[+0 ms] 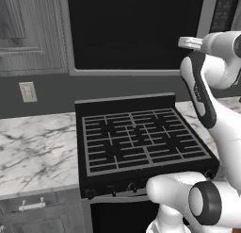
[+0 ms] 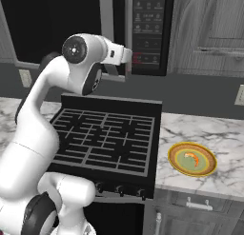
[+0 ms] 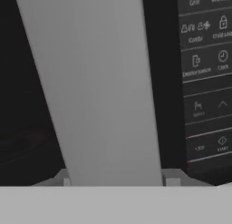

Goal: Pick the shrimp from the counter and place it in the microwave. Then turn on the microwave.

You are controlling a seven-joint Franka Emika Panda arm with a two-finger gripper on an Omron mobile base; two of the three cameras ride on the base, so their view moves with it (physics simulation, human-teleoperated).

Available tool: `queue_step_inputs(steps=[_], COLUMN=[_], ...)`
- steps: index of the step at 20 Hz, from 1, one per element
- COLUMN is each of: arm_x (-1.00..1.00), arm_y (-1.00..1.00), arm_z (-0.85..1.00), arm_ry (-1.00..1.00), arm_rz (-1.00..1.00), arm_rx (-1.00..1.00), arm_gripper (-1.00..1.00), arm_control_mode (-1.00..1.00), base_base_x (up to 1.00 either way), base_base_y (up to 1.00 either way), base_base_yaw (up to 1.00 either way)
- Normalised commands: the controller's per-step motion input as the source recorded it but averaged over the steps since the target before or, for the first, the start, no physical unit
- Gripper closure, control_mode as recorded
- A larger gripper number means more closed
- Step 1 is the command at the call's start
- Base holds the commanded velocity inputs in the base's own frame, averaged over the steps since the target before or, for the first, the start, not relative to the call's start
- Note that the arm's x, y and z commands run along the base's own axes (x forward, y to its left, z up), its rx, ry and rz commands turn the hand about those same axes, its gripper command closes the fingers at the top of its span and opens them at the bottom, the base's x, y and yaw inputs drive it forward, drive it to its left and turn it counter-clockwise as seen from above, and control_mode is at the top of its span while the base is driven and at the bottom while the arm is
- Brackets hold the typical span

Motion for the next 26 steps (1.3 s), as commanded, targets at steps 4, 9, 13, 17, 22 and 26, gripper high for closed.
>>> queue_step_inputs(steps=[4, 9, 13, 17, 22, 26], arm_x=[-1.0, -1.0, -0.97, -0.93, -0.86, -0.51], arm_y=[0.02, 0.0, 0.03, 0.12, 0.19, 0.31], arm_z=[0.53, 0.55, 0.39, 0.27, 0.26, 0.18], arm_ry=[0.0, 0.0, 0.0, 0.0, 0.0, 0.0], arm_rz=[-0.12, -0.13, -0.11, -0.06, -0.04, -0.01], arm_rx=[-0.05, -0.07, -0.09, -0.04, -0.02, -0.04], arm_gripper=[1.0, 1.0, 1.0, 1.0, 1.0, -1.0], arm_control_mode=[-1.0, -1.0, -1.0, -1.0, -1.0, -1.0], base_base_x=[0.0, 0.0, 0.0, 0.0, 0.0, 0.0], base_base_y=[0.0, 0.0, 0.0, 0.0, 0.0, 0.0], base_base_yaw=[0.0, 0.0, 0.0, 0.0, 0.0, 0.0])
